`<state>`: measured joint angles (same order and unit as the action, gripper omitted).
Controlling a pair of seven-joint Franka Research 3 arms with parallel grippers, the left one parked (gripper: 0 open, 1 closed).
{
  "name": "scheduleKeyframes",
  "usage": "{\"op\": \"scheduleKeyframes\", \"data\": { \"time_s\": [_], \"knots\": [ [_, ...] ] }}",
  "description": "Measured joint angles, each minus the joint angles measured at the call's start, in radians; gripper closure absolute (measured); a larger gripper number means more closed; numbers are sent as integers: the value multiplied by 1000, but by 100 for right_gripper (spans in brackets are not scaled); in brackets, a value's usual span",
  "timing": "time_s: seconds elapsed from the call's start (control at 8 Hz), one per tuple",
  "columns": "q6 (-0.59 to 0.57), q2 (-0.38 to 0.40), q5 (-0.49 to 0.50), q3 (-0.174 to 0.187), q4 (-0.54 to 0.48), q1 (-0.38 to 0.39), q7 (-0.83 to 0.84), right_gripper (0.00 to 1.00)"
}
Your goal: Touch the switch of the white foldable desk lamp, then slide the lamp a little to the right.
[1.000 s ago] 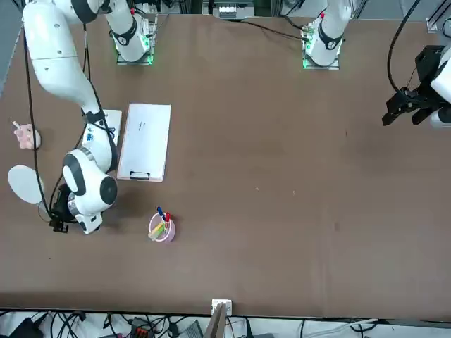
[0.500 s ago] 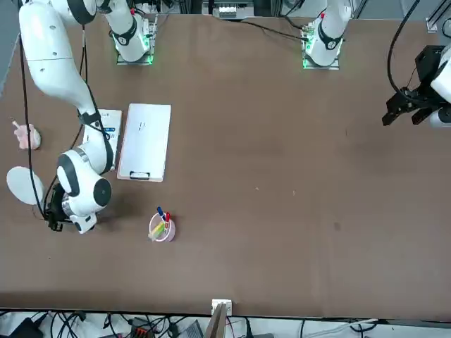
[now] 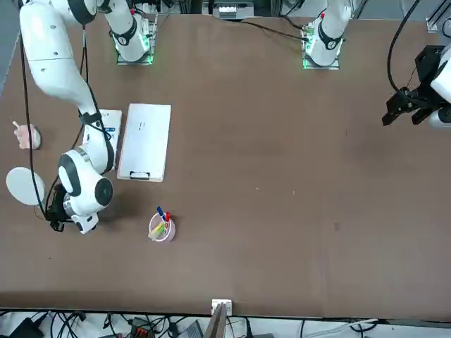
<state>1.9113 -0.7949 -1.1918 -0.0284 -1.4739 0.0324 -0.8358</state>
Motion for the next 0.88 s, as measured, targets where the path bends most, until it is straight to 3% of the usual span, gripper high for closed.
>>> {"op": "scheduleKeyframes", "data": {
  "time_s": [0.5, 0.88],
  "knots": [
    [-170, 11, 191, 11, 54, -16, -19, 85],
    [-245, 28, 299, 18, 138, -102, 61, 85]
  ]
}}
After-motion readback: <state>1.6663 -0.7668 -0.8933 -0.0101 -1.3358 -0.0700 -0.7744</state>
